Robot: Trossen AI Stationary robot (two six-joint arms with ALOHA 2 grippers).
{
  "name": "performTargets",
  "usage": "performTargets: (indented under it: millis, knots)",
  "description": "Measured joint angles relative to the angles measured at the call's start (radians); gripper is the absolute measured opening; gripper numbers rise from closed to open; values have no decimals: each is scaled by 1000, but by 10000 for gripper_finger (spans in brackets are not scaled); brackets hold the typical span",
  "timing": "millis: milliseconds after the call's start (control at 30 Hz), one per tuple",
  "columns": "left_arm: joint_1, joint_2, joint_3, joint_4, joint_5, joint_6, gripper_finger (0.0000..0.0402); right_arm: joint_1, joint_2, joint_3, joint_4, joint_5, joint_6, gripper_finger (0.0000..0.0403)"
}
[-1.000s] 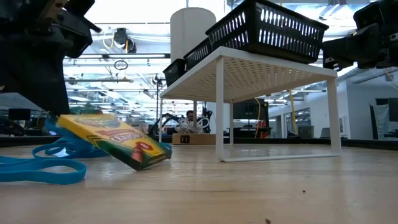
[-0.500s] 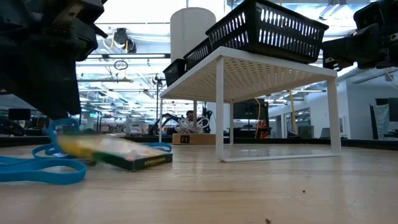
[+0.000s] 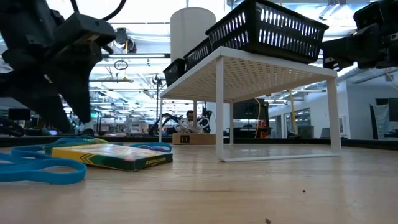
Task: Pick & Place Office Desk Supplies
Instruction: Put the crayon box into the top black bin on the shelf
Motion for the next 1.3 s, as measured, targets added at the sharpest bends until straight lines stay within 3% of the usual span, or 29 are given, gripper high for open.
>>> performTargets:
  millis: [233, 800, 1100, 1300]
  knots:
    - [19, 43, 0, 33, 67, 27, 186, 0, 0, 0, 0, 0, 0, 0]
    - [43, 79, 0, 150, 78, 112, 186, 0, 0, 0, 0, 0, 0, 0]
    - [43, 79, 0, 128, 81, 116, 186, 0, 0, 0, 0, 0, 0, 0]
    - [43, 79, 0, 121, 81, 116, 143, 0, 0, 0, 0, 0, 0, 0]
